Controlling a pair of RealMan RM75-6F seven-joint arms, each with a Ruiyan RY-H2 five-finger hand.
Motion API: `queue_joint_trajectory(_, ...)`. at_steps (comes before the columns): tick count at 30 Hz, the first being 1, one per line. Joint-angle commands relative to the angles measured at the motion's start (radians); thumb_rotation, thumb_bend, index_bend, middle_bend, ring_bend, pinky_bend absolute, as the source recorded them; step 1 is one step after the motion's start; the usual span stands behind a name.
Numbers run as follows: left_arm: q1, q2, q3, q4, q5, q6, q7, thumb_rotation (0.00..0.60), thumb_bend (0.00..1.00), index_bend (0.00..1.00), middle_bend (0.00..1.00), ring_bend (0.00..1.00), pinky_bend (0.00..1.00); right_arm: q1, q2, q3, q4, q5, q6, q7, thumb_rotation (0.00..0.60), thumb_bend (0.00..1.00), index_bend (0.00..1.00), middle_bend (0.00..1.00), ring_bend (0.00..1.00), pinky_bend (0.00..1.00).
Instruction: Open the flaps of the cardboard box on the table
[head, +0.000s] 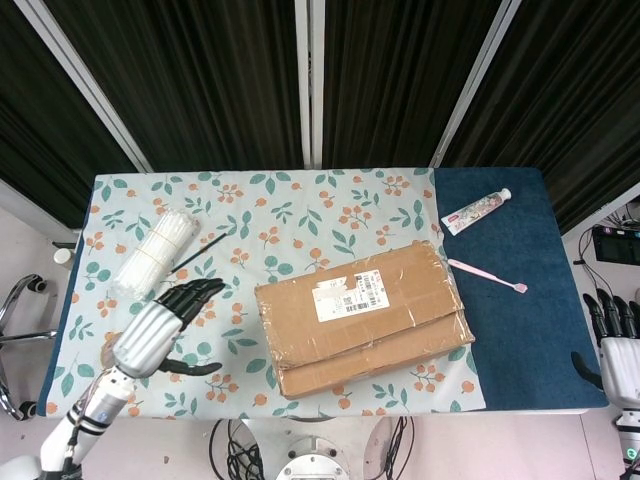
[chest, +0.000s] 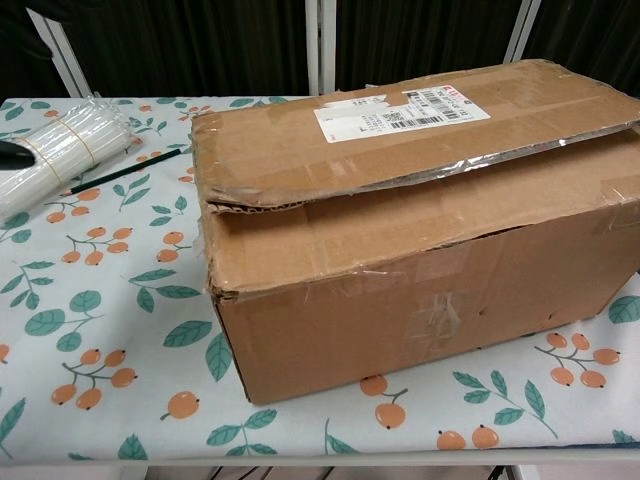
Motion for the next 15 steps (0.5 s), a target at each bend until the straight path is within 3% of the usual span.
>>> queue_joint_trajectory(1,-0.034,-0.052,-0.011,0.03,0.006,-0.024,0.017,0.386,0.0,0.02,0.09,0.11,0.23,-0.001,-0.005,0.003,0.007,0.008,-0.006,0.006,0.6,0.19,0.0,0.0,0.0,0.0)
queue_joint_trajectory(15,-0.1,-0.169,0.004,0.076,-0.009,-0.069,0.029,0.381,0.0,0.02,0.09,0.11,0.23,-0.004,0.0,0.007,0.014,0.015,-0.014,0.024,0.6,0.2,0.0,0.0,0.0,0.0)
